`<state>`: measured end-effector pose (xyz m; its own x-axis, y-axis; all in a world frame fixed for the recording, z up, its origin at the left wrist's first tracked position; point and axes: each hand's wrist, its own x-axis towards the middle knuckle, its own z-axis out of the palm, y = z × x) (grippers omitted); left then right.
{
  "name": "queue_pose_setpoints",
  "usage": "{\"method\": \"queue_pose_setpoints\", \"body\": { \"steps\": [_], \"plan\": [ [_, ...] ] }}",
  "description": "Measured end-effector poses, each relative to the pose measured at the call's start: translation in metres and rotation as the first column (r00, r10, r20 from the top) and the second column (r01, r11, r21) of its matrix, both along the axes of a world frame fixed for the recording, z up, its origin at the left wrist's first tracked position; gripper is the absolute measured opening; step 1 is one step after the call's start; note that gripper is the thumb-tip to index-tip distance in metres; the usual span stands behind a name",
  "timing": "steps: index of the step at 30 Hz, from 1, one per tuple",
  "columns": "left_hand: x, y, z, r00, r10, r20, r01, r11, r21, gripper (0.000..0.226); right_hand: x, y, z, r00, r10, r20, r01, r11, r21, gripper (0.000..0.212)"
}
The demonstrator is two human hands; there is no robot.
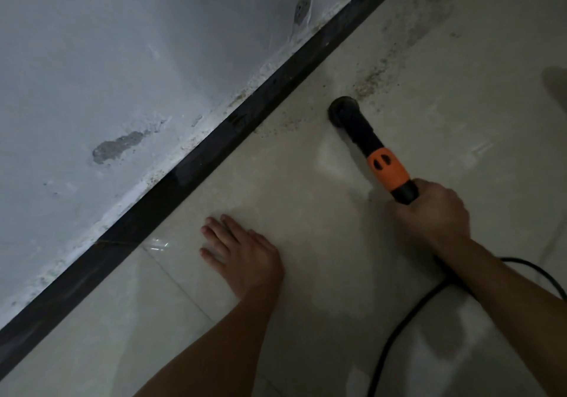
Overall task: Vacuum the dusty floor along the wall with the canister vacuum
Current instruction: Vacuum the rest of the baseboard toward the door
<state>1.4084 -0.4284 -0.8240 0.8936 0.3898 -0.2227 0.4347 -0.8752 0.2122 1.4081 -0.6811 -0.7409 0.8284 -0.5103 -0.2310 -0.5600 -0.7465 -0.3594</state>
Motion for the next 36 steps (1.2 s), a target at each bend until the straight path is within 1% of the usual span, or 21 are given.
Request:
{"method": "queue_pose_setpoints", "body": {
  "steps": [1, 3, 6, 7, 10, 11, 13, 15, 16, 20, 22, 24, 26, 28, 31, 34, 36],
  "plan": [
    [0.0, 0.0, 0.0, 1.0, -0.002, 0.003, 0.002, 1.0, 0.002, 0.06, 0.004, 0.002, 0.001, 1.0, 0.002, 0.008, -0.002, 1.0, 0.01, 0.032],
    [0.0, 0.001, -0.001, 1.0, -0.001, -0.002, 0.001, 1.0, 0.009, 0.061, -0.004, 0.016, -0.003, 0.999, 0.044, -0.03, -0.044, 0.999, -0.016, 0.029],
    [0.0, 0.002, -0.001, 1.0, -0.007, -0.012, 0.008, 1.0, 0.014, 0.061, -0.023, 0.036, -0.01, 0.977, 0.198, -0.078, -0.201, 0.979, -0.035, 0.024],
    [0.0, 0.001, -0.001, 1.0, -0.009, -0.013, 0.009, 1.0, 0.012, 0.061, -0.019, 0.032, -0.01, 0.978, 0.19, -0.083, -0.193, 0.98, -0.037, 0.023],
    [0.0, 0.0, 0.001, 1.0, 0.006, -0.007, -0.006, 1.0, 0.002, 0.06, 0.008, 0.018, -0.004, 0.996, 0.079, -0.038, -0.078, 0.997, 0.012, 0.024],
    [0.0, 0.0, 0.001, 1.0, 0.005, -0.005, -0.005, 1.0, 0.002, 0.06, 0.012, 0.019, -0.004, 0.997, 0.073, -0.028, -0.072, 0.997, 0.017, 0.023],
    [0.0, 0.0, 0.002, 1.0, -0.003, -0.004, 0.003, 1.0, 0.0, 0.06, 0.005, 0.032, -0.006, 0.988, 0.149, -0.046, -0.15, 0.989, -0.017, 0.019],
    [0.001, 0.0, 0.001, 1.0, -0.007, -0.006, 0.007, 1.0, -0.005, 0.06, -0.005, 0.047, -0.009, 0.965, 0.255, -0.061, -0.256, 0.967, -0.009, 0.019],
    [0.001, 0.001, 0.0, 1.0, -0.007, -0.005, 0.007, 1.0, -0.005, 0.06, -0.004, 0.047, -0.009, 0.961, 0.267, -0.067, -0.268, 0.963, -0.008, 0.019],
    [0.0, 0.002, -0.002, 1.0, 0.001, 0.004, -0.001, 1.0, -0.006, 0.06, 0.022, 0.036, -0.004, 0.985, 0.167, -0.033, -0.167, 0.986, 0.001, 0.019],
    [0.0, 0.001, -0.002, 1.0, 0.0, 0.002, 0.0, 1.0, -0.008, 0.06, 0.018, 0.045, -0.001, 0.975, 0.215, -0.056, -0.217, 0.976, -0.026, 0.021],
    [0.001, 0.002, -0.002, 1.0, -0.003, -0.008, 0.003, 1.0, -0.012, 0.061, -0.001, 0.062, 0.0, 0.946, 0.313, -0.082, -0.316, 0.948, -0.032, 0.022],
    [0.001, 0.002, -0.004, 1.0, 0.0, -0.011, 0.0, 1.0, -0.014, 0.061, -0.018, 0.076, -0.001, 0.912, 0.403, -0.081, -0.406, 0.914, -0.025, 0.022],
    [0.001, 0.002, -0.003, 1.0, 0.002, -0.009, -0.002, 1.0, -0.016, 0.061, -0.021, 0.083, -0.002, 0.893, 0.445, -0.059, -0.448, 0.894, -0.035, 0.022],
    [0.001, 0.002, -0.002, 1.0, 0.003, -0.001, -0.003, 1.0, -0.017, 0.06, -0.003, 0.08, -0.003, 0.898, 0.436, -0.063, -0.439, 0.897, -0.048, 0.022],
    [0.001, 0.002, -0.002, 1.0, -0.002, -0.002, 0.002, 1.0, -0.013, 0.061, 0.023, 0.062, -0.004, 0.938, 0.342, -0.057, -0.346, 0.934, -0.092, 0.021],
    [0.001, 0.002, -0.003, 1.0, -0.006, 0.0, 0.006, 1.0, -0.008, 0.061, 0.034, 0.05, -0.005, 0.946, 0.32, -0.057, -0.324, 0.94, -0.105, 0.021]
  ]
}}
